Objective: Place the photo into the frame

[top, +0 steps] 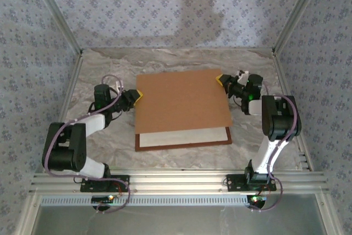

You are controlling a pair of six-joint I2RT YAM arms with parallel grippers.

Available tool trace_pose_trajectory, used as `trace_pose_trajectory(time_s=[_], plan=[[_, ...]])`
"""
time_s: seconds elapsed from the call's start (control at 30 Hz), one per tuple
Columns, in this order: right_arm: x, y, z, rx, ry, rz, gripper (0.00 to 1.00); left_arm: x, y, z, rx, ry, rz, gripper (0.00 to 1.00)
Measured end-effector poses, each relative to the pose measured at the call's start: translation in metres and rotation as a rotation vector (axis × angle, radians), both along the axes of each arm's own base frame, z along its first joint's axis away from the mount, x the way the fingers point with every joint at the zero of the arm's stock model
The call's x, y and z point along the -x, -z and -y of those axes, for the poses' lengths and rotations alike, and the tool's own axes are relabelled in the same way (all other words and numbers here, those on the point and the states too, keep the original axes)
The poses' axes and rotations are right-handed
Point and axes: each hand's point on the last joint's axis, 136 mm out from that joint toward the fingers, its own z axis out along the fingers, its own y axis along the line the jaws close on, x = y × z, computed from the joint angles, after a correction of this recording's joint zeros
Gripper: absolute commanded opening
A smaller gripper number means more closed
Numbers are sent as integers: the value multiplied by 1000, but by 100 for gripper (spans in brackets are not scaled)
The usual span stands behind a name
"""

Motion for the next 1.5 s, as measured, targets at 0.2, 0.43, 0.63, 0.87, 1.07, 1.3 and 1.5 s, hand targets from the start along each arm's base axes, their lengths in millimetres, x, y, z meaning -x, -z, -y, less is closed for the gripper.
trace_pose_trajectory(time_s=[0.2, 0.43, 0.63, 0.87, 1.07, 1.3, 1.5], plan=[[14, 39, -4, 37, -27, -81, 37, 19, 8, -1, 7, 8, -33, 0], [25, 65, -2, 105, -59, -141, 48, 24, 5, -1, 20, 2, -41, 0], [28, 67, 15, 201, -51, -155, 50, 27, 10, -3, 12, -7, -71, 0], [25, 48, 37, 321, -18, -121, 52, 22, 15, -4, -7, -7, -88, 0], [28, 41, 47, 403, -6, -102, 52, 16, 10, -3, -14, -5, -71, 0], [35, 51, 49, 444, -15, -136, 53, 12, 14, 1, -22, 0, -62, 0], [38, 56, 51, 465, -18, -150, 54, 10, 12, 7, -27, 1, -39, 0]])
